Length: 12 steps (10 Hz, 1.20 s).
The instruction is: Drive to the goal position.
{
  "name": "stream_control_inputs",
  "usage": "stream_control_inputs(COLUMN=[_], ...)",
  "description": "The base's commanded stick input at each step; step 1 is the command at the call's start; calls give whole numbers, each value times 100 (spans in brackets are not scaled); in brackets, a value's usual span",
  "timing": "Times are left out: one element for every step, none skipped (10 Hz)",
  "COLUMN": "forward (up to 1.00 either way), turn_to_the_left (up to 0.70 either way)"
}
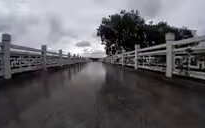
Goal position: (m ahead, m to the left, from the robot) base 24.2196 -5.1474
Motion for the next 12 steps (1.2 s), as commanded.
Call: stream_control_inputs(forward=[55,55,55,55,55,55,55,55,55,55,55,55], turn_to_the_left=[0,6,12,14,14,9,1,0,0,0,0,0])
